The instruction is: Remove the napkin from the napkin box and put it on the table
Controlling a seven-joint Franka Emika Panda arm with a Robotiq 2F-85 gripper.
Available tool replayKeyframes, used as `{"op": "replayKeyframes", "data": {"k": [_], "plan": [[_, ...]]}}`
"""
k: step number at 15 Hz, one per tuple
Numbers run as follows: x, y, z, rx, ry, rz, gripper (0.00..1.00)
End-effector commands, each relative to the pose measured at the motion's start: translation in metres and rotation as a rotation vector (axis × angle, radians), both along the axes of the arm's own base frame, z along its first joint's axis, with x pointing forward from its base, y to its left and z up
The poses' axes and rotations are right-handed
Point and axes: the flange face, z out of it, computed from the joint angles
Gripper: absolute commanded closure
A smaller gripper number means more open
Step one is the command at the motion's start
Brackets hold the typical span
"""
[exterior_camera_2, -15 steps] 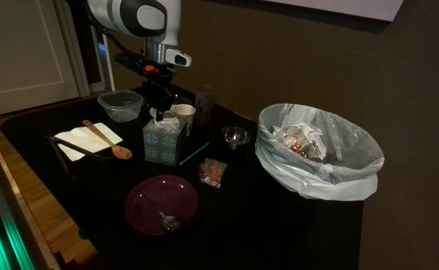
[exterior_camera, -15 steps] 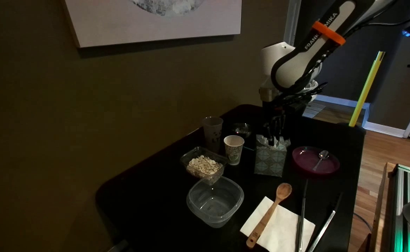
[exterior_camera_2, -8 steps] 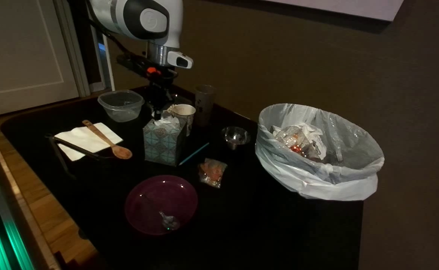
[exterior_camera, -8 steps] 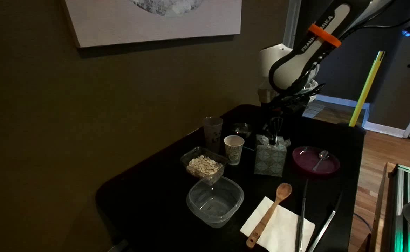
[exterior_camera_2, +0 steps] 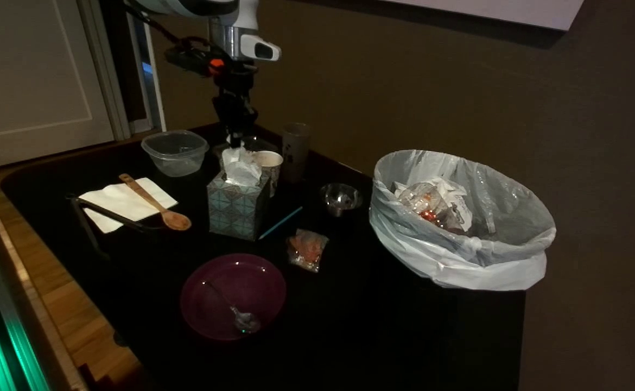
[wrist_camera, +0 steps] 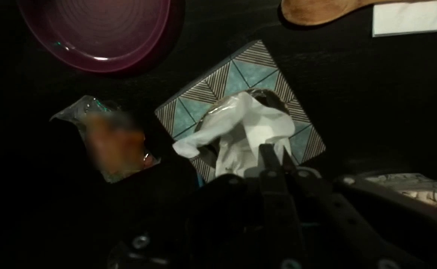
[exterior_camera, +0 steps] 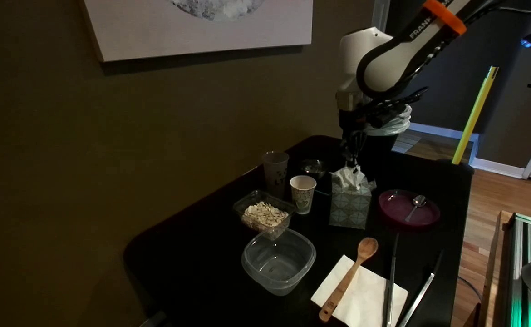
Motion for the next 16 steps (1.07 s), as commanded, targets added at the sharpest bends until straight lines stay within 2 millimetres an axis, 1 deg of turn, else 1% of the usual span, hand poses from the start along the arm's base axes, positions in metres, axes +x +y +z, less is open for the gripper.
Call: {"op": "replayKeyframes", "data": {"k": [1,4,8,10,13,16], "plan": [[-0.025,0.003,0.047,-0.036,-0.032,-0.018,1.00],[-0.033,0.002,0.074,-0.045,-0.042,-0.028,1.00],[-0.042,0.002,0.098,-0.054,-0.047,-0.040,1.00],[-0.044,-0.002,0.110,-0.054,-0.064,-0.057,1.00],[-0.044,-0.026,0.138,-0.032,-0.119,-0.128,1.00],[-0.045,-0.061,0.161,-0.016,-0.173,-0.210,1.00]]}}
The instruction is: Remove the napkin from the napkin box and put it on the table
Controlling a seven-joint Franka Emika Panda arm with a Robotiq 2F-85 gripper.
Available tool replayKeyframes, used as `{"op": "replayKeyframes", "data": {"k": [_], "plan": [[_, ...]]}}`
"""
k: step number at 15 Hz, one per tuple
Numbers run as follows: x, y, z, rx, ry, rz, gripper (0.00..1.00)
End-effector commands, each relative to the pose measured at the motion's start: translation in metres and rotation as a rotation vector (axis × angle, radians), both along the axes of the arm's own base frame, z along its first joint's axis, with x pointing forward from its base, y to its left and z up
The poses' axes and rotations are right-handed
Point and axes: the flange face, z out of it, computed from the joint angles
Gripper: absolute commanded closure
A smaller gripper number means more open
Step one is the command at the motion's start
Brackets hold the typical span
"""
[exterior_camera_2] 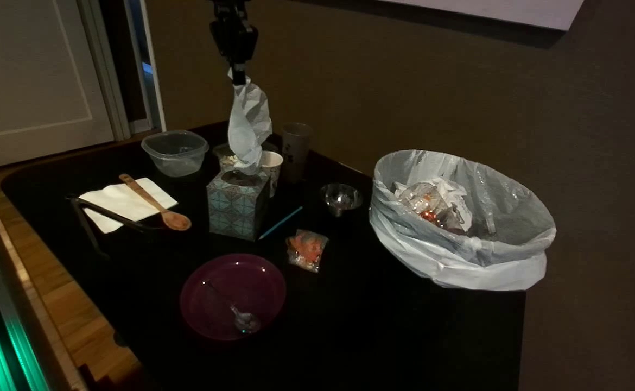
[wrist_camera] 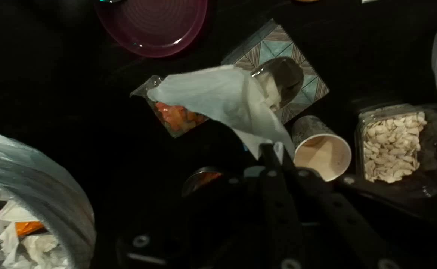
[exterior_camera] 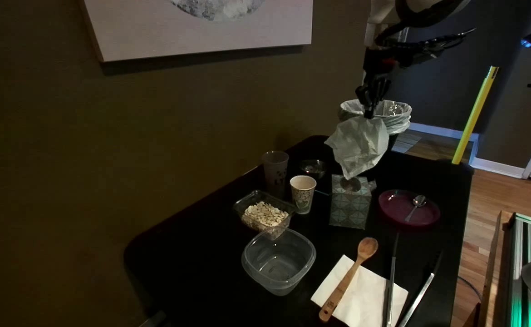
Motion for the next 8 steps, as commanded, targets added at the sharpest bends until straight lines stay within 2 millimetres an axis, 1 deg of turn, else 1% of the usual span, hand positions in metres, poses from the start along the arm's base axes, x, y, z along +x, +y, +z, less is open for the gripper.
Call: {"op": "replayKeyframes", "data": {"k": [1,3,5,8], "plan": [[-0.009,-0.039,0.025,0.021,-0.045,-0.103,1.00],[-0.009,-0.059,0.032,0.028,-0.068,-0.145,1.00],[-0.007,-0.073,0.038,0.035,-0.081,-0.178,1.00],[-0.007,-0.084,0.040,0.041,-0.093,-0.208,1.00]]}}
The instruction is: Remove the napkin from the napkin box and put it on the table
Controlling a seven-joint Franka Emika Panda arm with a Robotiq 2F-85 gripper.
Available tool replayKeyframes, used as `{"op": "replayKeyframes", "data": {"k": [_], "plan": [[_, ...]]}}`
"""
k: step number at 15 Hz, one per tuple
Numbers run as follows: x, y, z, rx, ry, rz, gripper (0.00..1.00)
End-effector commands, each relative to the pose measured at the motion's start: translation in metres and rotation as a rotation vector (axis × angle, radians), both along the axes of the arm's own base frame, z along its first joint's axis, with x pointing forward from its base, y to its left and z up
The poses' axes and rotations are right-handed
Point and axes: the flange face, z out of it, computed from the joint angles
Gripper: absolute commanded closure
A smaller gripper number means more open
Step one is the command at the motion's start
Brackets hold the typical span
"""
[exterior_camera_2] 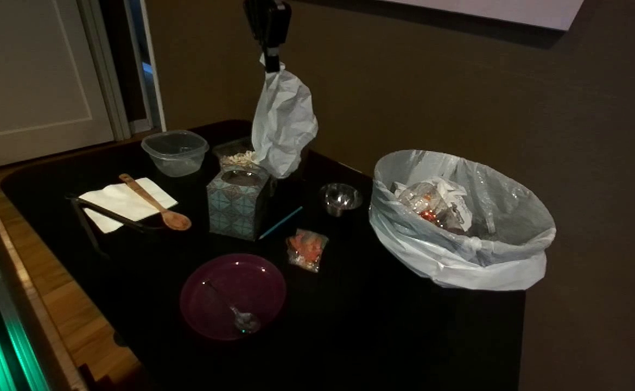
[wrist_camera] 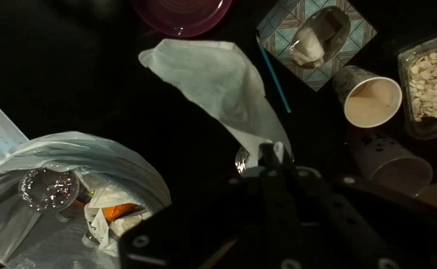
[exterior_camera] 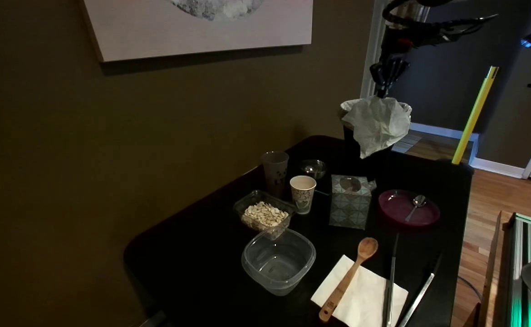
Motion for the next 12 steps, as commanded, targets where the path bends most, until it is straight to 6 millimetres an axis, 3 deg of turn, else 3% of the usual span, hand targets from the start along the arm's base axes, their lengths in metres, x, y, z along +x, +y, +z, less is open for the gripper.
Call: {"op": "replayKeyframes", "data": {"k": [1,3,12], "plan": [[0.002,-0.007,0.003,0.024,-0.012,-0.038,0.74],[0.001,-0.004,0.002,0.031,-0.011,-0.038,0.67],[-0.014,0.008,0.001,0.034,0.070,-0.006,0.01]]}}
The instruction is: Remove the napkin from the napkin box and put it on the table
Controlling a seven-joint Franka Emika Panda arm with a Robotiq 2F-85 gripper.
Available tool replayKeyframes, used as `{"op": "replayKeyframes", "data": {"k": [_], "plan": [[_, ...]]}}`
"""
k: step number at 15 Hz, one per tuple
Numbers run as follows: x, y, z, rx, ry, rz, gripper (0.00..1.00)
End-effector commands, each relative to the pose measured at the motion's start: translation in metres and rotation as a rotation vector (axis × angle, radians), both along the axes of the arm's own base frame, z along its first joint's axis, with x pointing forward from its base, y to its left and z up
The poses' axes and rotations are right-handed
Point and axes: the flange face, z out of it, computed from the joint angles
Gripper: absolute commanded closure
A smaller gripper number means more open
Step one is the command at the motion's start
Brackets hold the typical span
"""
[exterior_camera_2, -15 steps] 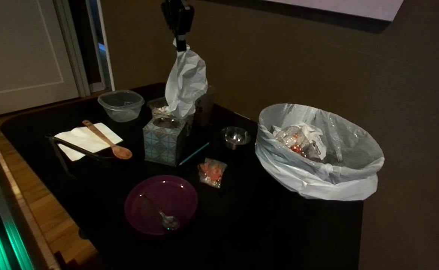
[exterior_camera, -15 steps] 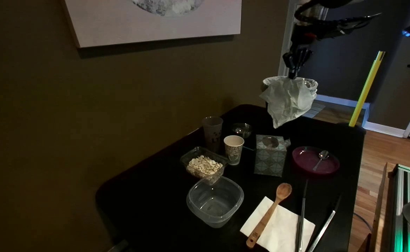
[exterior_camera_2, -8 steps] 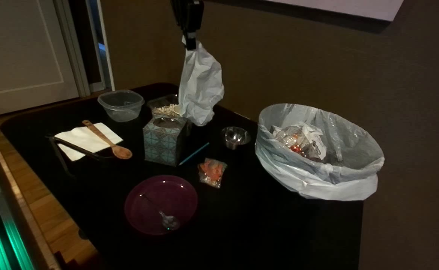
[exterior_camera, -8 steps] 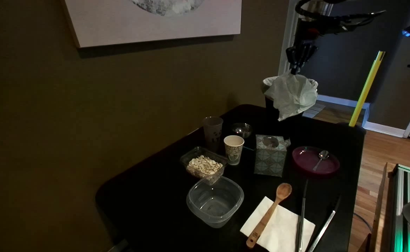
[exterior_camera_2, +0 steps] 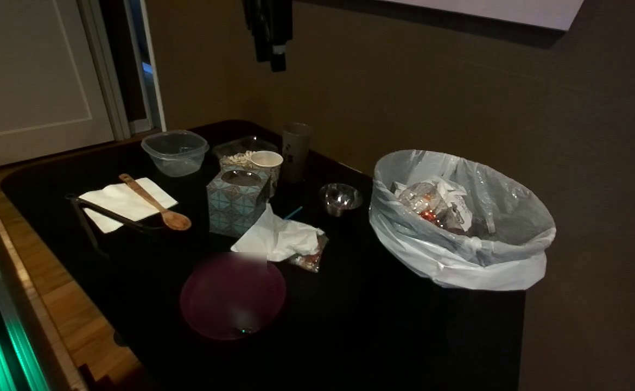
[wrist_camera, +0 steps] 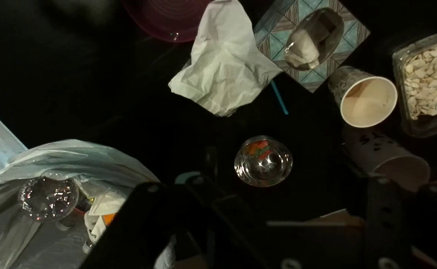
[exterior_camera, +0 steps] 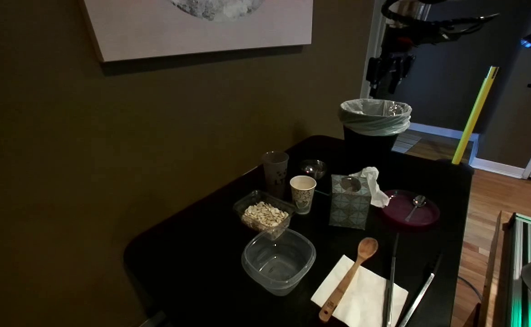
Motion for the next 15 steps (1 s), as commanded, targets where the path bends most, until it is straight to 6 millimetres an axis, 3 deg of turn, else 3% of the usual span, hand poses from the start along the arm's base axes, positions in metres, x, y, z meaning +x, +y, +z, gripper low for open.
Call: {"op": "replayKeyframes", "data": {"k": [1,5,10,11,12,15], "plan": [[-0.019,0.011,-0.001,0.016,0.089,0.028,0.00],[-0.041,0.016,0.006,-0.005,0.165,0.068,0.00],[-0.059,0.009,0.020,-0.012,0.163,0.070,0.00],[-0.060,0.008,0.023,-0.016,0.144,0.066,0.00],[-0.047,0.010,0.022,-0.003,0.153,0.059,0.00],[-0.048,0.010,0.025,-0.005,0.146,0.058,0.00]]}}
